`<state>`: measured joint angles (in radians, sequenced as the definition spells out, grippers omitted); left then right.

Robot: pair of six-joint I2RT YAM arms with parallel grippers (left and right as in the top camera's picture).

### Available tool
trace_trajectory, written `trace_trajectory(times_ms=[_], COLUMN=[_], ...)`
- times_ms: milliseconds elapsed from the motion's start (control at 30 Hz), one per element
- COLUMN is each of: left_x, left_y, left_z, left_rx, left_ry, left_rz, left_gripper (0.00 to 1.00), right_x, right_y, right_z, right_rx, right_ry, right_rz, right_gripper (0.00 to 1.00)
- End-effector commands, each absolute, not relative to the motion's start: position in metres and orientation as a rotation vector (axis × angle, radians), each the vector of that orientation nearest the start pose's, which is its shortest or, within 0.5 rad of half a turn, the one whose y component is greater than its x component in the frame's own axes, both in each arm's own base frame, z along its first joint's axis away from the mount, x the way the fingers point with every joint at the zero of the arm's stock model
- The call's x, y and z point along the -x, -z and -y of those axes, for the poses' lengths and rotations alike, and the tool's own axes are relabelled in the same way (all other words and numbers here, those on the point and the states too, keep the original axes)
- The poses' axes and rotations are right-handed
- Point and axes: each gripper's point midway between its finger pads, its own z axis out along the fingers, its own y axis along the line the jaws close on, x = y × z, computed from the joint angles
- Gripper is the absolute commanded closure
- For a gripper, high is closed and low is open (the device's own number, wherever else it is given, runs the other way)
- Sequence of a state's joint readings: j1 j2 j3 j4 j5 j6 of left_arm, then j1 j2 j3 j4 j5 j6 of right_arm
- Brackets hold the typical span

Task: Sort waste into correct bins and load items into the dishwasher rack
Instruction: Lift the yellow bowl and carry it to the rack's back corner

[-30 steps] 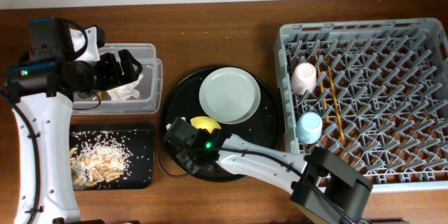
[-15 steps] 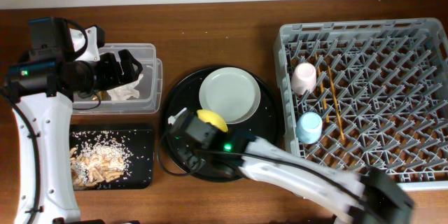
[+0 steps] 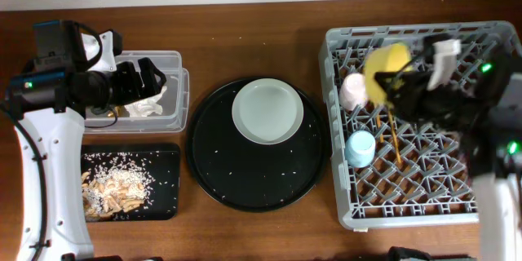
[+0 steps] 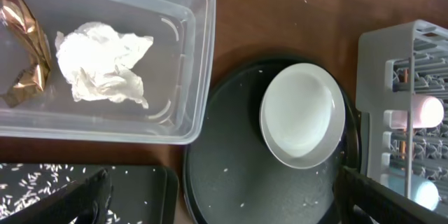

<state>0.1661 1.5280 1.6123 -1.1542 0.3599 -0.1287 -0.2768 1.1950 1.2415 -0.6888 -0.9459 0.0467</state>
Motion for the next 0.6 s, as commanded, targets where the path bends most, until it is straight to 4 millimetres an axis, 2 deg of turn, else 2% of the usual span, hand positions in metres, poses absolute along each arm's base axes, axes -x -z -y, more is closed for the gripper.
trace_trajectory(times_ms=[0, 33, 67, 100, 167, 267, 333, 567], left_x=[-0.365, -0.365, -0.365, -0.365, -0.365, -0.365, -0.365, -0.365], left_y=[-0.251, -0.251, -0.251, -0.251, -0.251, -0.251, -0.251, -0.251], left_z=[-0.001, -0.001, -0.001, -0.001, -0.001, -0.001, -0.001, -0.001], left_rx=[0.274, 0.274, 0.274, 0.274, 0.274, 0.274, 0.274, 0.274], left_ry=[0.459, 0.459, 0.459, 0.459, 0.459, 0.459, 0.459, 0.459], left_rz=[-2.59, -2.59, -2.59, -2.59, -2.59, -2.59, -2.59, -2.59], left_gripper=[0.0, 0.0, 0.0, 0.0, 0.0, 0.0, 0.0, 0.0], right_x=[-0.338, -0.351, -0.374, -0.386, -0.41, -0.428, -0.433, -0.434], right_y=[-0.338, -0.33, -0.304, -0.287, -0.247, -0.208, -0.198, -0.198], right_z=[-0.025, -0.008, 0.014, 0.023, 0.035, 0.04, 0.038, 0.027], right_rx=[0.324, 0.31, 0.234, 0.195, 0.134, 0.103, 0.119, 0.145], right_ry=[-1.288, -1.356, -1.385, -1.409, -1.463, -1.505, -1.504, -1.521], right_rz=[-1.775, -1.738, -1.759, -1.771, -1.795, -1.812, -1.811, -1.815], right_gripper=[0.96, 0.96, 0.96, 0.96, 0.96, 0.96, 0.96, 0.96])
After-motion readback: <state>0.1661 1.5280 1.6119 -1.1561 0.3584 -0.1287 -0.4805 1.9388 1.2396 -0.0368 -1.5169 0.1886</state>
